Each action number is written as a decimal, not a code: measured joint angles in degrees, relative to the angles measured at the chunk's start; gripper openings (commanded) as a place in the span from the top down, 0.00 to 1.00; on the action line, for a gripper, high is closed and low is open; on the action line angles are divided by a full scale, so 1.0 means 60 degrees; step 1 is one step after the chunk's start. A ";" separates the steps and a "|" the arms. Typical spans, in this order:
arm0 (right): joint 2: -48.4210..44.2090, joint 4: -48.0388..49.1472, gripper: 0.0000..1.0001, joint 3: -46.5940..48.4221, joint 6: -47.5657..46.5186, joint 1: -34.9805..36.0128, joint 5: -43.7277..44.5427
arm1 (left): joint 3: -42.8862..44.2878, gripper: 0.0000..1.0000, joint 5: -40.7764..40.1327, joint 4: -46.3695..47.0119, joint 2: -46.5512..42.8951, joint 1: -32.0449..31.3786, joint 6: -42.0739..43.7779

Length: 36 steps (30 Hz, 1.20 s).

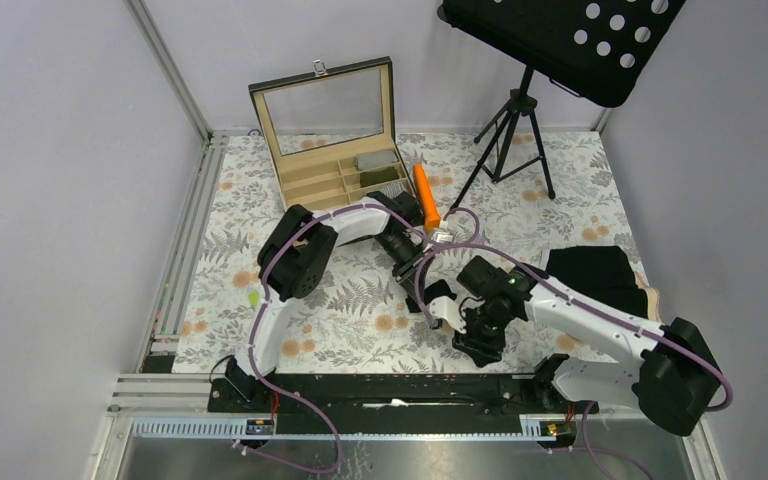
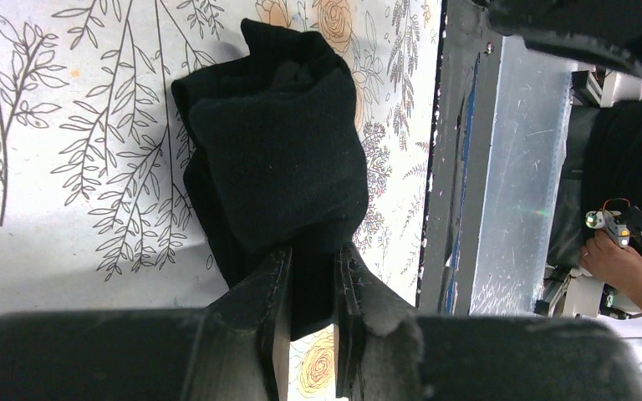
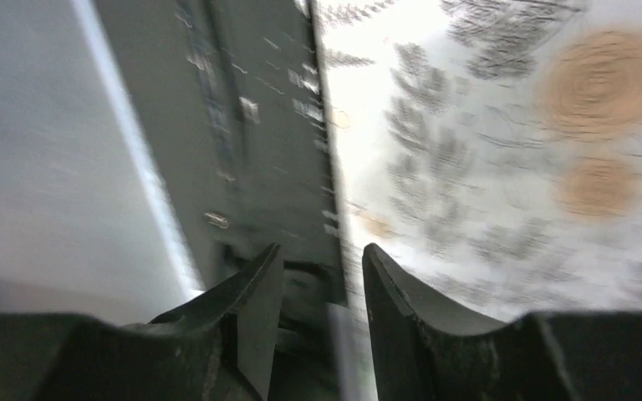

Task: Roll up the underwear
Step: Roll the underwear to the center of the board.

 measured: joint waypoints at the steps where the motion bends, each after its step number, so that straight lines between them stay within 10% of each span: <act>1: -0.0131 0.0084 0.31 0.0040 -0.0685 0.0007 0.0364 | 0.0026 1.00 0.0015 -0.0029 0.0022 0.0000 -0.0004; 6: -0.0481 0.6091 0.31 -0.0022 -0.2444 0.0062 0.2565 | 0.0047 1.00 0.0026 -0.0055 0.0036 0.0011 -0.0025; 10: -0.0809 0.7967 0.30 0.0251 -0.3078 0.0062 0.3100 | 0.0047 1.00 0.0069 -0.0058 0.0058 0.0022 -0.0036; 36: 0.0918 0.5654 0.35 0.0758 -0.4692 -0.0146 0.1082 | 0.0171 1.00 0.0306 -0.0259 0.0233 0.0120 -0.0098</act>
